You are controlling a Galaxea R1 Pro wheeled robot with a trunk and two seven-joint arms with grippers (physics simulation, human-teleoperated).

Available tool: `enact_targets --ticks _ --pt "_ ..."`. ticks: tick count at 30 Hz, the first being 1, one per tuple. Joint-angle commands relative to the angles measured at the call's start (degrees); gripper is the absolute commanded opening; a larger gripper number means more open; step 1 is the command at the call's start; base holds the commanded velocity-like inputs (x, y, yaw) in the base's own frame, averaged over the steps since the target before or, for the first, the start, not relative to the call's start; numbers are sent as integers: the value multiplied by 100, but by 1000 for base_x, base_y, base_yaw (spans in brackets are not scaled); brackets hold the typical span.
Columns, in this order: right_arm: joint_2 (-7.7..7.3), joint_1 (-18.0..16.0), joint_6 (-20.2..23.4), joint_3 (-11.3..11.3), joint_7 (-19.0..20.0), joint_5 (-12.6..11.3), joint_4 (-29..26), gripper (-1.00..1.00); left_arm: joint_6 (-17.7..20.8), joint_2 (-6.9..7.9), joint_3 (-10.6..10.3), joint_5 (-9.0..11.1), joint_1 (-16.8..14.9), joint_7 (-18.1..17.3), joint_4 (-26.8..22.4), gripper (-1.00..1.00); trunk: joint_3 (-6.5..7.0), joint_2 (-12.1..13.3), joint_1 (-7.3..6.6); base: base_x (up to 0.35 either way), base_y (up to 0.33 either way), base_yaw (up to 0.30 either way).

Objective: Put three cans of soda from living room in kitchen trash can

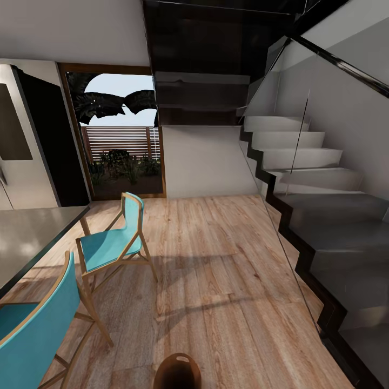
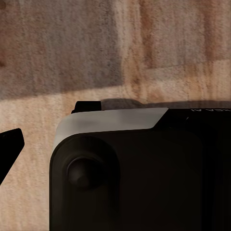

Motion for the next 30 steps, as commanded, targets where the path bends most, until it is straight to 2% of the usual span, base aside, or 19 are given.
enact_targets --ticks 1,30 --pt "0 0 0 0 0 0 0 100 0 0 0 0 0 0 0 100 0 0 0 0 0 0" --pt "0 0 0 0 0 0 0 100 0 0 0 0 0 0 0 100 0 0 0 0 0 0"
